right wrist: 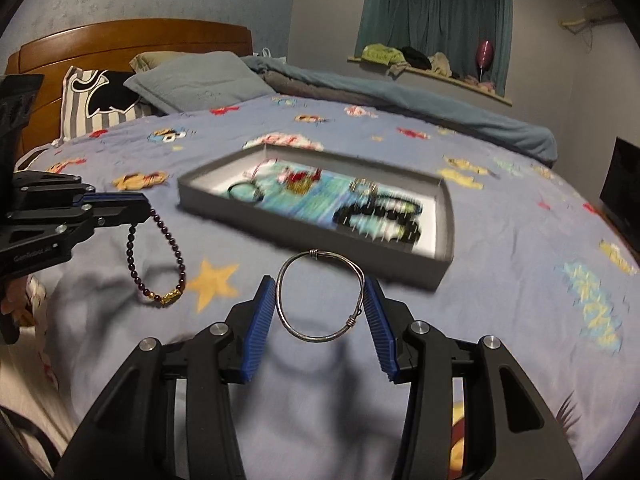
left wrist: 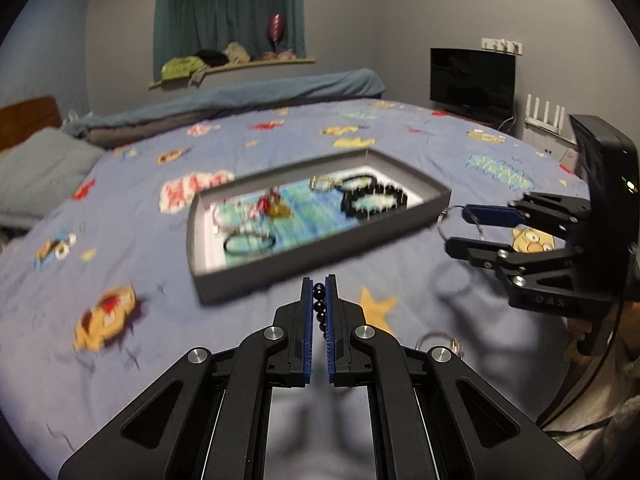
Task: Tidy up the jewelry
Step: 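Carry the dark bead bracelet and silver bangle over the grey box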
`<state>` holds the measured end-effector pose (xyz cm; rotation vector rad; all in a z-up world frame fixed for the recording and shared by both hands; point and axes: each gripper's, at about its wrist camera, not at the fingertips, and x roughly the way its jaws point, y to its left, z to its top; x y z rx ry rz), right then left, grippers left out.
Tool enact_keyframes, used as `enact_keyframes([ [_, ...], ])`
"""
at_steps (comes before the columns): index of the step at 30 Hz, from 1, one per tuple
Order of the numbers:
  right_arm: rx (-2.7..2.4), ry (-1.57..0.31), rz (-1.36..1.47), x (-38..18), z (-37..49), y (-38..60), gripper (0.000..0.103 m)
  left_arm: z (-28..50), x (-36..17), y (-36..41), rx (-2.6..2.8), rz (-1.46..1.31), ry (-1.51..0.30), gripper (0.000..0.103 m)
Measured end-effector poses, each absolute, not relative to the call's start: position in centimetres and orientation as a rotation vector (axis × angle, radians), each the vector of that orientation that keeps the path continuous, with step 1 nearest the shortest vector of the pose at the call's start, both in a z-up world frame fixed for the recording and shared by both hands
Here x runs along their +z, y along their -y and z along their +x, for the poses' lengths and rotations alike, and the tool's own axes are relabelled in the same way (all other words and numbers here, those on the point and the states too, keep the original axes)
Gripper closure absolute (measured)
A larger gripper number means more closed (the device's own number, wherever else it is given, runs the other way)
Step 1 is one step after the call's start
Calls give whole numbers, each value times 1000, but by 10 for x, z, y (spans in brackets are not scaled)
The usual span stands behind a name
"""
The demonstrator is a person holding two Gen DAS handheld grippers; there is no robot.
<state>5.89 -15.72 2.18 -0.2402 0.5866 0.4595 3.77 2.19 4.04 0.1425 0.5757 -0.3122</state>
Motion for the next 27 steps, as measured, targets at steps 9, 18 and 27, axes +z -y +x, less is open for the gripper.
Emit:
enact_keyframes([
  [9, 437, -622, -194, 34, 124, 152, 58, 85, 76, -17, -319, 100, -499, 97],
  [18, 438, -706, -188, 15, 157, 140, 58, 157, 52, -13, -292, -5, -578, 97],
  [27, 452, -753, -232, 12, 191, 125, 58, 184, 18, -30, -272, -79, -688, 97],
])
